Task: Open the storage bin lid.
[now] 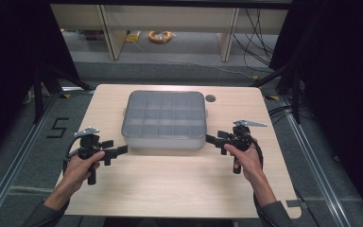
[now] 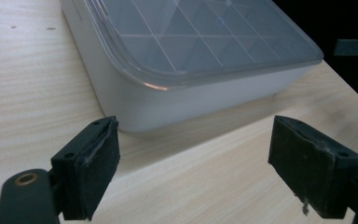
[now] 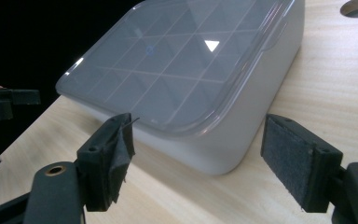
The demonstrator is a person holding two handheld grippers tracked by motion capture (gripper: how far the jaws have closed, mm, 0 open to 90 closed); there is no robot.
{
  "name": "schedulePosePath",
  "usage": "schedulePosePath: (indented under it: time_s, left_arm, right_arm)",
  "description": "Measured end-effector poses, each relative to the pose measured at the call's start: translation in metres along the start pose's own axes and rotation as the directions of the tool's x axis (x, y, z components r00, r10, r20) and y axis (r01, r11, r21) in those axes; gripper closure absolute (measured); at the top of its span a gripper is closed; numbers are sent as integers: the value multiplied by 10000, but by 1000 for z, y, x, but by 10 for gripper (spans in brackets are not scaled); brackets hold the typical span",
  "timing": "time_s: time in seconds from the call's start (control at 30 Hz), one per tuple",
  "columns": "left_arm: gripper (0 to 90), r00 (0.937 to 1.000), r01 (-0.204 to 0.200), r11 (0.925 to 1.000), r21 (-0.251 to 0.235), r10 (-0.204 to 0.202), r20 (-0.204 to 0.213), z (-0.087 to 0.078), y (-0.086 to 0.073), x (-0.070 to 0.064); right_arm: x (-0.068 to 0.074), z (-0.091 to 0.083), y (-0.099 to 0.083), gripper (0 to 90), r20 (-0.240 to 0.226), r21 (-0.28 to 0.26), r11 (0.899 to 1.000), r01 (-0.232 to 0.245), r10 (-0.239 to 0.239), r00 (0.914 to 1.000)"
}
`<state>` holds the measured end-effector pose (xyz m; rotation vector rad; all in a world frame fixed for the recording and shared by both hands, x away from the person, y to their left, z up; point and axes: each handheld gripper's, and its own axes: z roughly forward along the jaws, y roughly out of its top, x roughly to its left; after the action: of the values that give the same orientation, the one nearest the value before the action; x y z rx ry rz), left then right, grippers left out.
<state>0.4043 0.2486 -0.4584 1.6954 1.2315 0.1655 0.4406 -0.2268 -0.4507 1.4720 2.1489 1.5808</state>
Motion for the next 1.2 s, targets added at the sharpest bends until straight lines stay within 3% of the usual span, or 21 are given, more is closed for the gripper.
schedulePosePath:
  time_s: [0.2,0.23,0.27,0.3,0.33,0.37,0.4,0.47,0.5,0.53,0.73,0.8,0.83,0.87,0.93,1.03,1.13,1.17,1.2]
  left_arm:
    - [161,9996,288,9991,-302,-289,-5,4,13,5]
    - [162,9996,287,9992,-280,-286,45,5,16,7]
    - [162,9996,287,9992,-280,-286,45,5,16,7]
    - [163,9996,288,9991,-317,-290,-70,7,20,7]
    - [164,9995,313,9991,-275,-314,-35,8,22,8]
    - [164,9995,321,9991,-269,-322,-51,9,23,8]
    - [166,9991,398,9987,-332,-402,-120,10,25,8]
    - [167,9992,365,9991,-237,-369,-156,13,28,10]
    - [168,9990,405,9989,-247,-410,-202,15,30,11]
    - [170,9988,402,9989,-230,-408,-271,17,32,12]
    - [176,9983,371,9993,-110,-375,-439,26,46,16]
    - [177,9982,315,9995,-90,-320,-507,29,50,17]
    - [177,9982,315,9995,-90,-320,-507,29,50,17]
    - [177,9978,360,9993,-125,-366,-554,32,52,17]
    - [177,9976,364,9993,-98,-369,-588,35,57,18]
    - [177,9974,309,9994,-122,-317,-646,37,60,19]
    - [177,9966,364,9993,22,-361,-745,44,65,22]
    - [177,9963,394,9992,85,-386,-765,46,67,24]
    - [177,9954,482,9988,66,-475,-834,47,68,26]
  right_arm:
    - [-5,7,8,271,44,-4,9999,118,-117,9999]
    - [-2,8,9,272,33,101,9991,-402,402,9992]
    - [-2,8,9,272,33,101,9991,-402,402,9992]
    - [-8,13,13,275,83,-57,10000,-5,6,10000]
    - [-10,15,14,275,216,-66,10000,65,-63,9997]
    - [-7,15,16,276,152,45,9991,-418,417,9990]
    - [-11,16,18,277,211,-83,10000,-49,50,9998]
    - [-8,18,21,278,267,17,9984,-573,572,9980]
    - [-8,19,22,282,250,-20,9988,-498,499,9984]
    - [-13,21,24,285,317,-145,9999,39,-34,9995]
    - [-17,27,30,298,539,-8,10000,-55,55,9985]
    - [-15,28,31,300,534,73,9987,-496,491,9974]
    - [-15,28,31,300,534,73,9987,-496,491,9974]
    - [-19,30,32,301,664,22,9999,-98,96,9977]
    - [-18,32,35,308,665,65,9991,-413,407,9970]
    - [-22,33,39,313,805,96,9999,-42,34,9968]
    - [-24,35,43,314,853,96,9999,-69,61,9963]
    - [-24,36,44,317,923,150,9994,-300,285,9953]
    - [-26,37,45,319,922,138,9998,-143,129,9957]
